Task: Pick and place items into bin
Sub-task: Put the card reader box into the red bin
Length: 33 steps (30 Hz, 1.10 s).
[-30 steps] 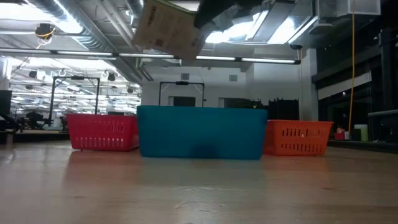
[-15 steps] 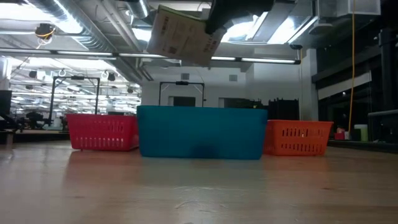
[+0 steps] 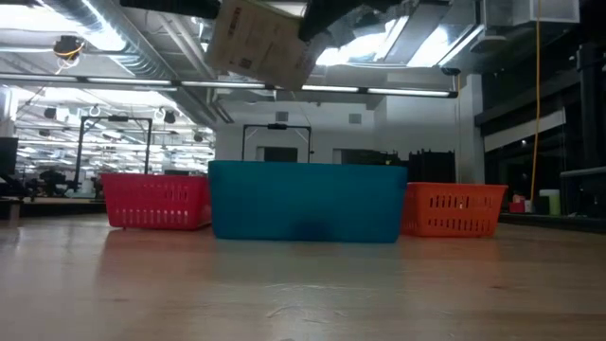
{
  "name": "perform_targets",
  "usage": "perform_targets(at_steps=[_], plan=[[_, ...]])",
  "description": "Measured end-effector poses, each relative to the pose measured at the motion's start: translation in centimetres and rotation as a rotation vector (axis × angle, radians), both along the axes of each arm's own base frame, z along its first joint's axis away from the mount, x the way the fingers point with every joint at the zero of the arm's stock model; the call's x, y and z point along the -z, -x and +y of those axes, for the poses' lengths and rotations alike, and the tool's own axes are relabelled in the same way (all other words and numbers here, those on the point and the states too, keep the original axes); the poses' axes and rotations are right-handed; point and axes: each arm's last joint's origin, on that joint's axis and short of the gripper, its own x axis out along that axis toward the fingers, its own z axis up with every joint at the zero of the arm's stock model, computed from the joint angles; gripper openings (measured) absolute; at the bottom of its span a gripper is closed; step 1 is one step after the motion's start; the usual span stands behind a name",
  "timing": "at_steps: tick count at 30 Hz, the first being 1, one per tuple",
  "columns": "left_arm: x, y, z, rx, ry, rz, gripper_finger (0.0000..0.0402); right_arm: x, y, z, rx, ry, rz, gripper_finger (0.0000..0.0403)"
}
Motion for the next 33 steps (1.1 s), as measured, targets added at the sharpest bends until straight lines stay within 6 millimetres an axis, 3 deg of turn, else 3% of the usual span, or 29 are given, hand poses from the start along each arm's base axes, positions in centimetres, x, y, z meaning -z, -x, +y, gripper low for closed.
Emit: perform_targets(at_steps=[13, 18, 27, 33], plan=[[0.4, -0.2, 0.3, -0.019, -0.042, 0.035, 0.0186, -1.1, 0.1, 0.6, -0.038, -0.048, -0.062, 0.0], [0.5, -0.2, 0.3, -0.008, -0.08, 0.055, 0.015, -1.3, -0.2, 0.9, -0.07, -0.038, -0.073, 0.0], [0.5, 0.1, -0.1, 0.014, -0.106, 0.061, 0.0045, -1.3, -0.2, 0.9, -0.068, -0.049, -0.075, 0.0], [0.4, 0.3, -0.5, 0.003, -0.121, 0.051, 0.0033, -1.3, -0.2, 0.9, -0.052, -0.063, -0.095, 0.0006]])
